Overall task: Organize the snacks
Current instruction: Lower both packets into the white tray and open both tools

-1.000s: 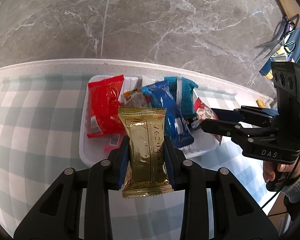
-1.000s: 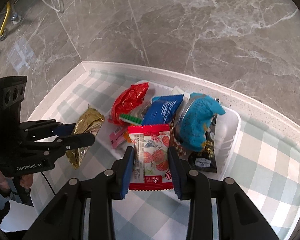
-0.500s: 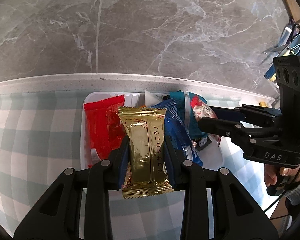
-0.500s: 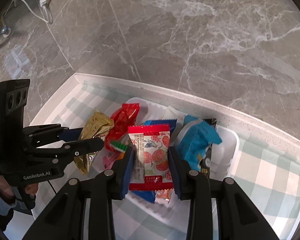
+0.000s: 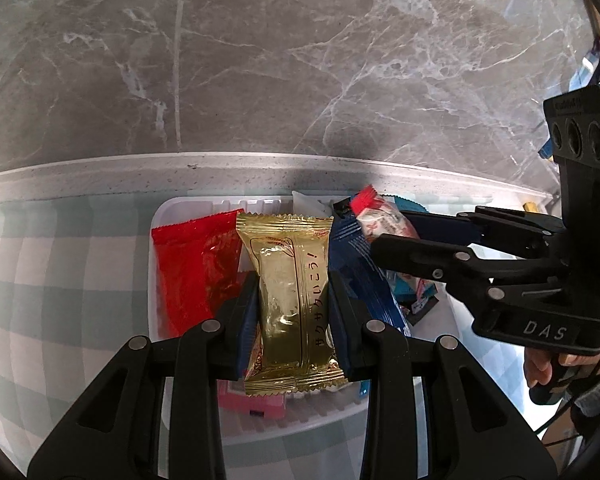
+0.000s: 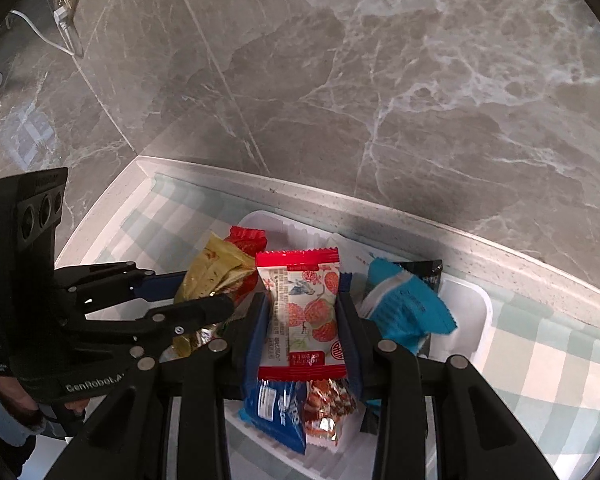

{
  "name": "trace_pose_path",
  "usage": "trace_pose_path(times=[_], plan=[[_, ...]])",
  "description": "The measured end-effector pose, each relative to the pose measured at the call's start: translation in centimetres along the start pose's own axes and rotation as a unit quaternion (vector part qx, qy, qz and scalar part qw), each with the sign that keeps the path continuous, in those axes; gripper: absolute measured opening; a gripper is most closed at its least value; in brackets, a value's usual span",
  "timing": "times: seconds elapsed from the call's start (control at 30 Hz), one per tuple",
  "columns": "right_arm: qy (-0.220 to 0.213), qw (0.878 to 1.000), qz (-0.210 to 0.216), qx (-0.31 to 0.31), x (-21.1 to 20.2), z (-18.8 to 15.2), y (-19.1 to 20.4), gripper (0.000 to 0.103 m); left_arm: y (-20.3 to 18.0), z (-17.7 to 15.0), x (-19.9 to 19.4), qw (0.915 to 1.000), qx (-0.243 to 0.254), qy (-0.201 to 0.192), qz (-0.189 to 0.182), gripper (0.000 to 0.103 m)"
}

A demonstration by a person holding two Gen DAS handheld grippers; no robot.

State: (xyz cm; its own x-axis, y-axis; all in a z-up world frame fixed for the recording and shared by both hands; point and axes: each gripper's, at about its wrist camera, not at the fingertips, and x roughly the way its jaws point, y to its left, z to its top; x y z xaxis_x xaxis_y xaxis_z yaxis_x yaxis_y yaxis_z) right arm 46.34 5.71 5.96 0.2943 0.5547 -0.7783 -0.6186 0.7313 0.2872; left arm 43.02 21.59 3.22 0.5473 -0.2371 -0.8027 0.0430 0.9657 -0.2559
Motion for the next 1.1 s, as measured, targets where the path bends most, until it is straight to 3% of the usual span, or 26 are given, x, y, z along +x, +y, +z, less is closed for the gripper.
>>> trace_pose_path(times=[0.8, 1.1], plan=[[0.017, 1.000, -0.015, 0.000, 3.4, 0.5, -0.9, 0.038, 0.4, 0.5, 4.5, 0.9998, 0.005, 0.013, 0.010, 0.031], [0.014, 1.000, -0.013, 0.011, 3.5, 0.7, -1.1, 0.039, 0.5, 0.2, 4.3, 0.9998, 0.011, 0.006, 0.017, 0.048]])
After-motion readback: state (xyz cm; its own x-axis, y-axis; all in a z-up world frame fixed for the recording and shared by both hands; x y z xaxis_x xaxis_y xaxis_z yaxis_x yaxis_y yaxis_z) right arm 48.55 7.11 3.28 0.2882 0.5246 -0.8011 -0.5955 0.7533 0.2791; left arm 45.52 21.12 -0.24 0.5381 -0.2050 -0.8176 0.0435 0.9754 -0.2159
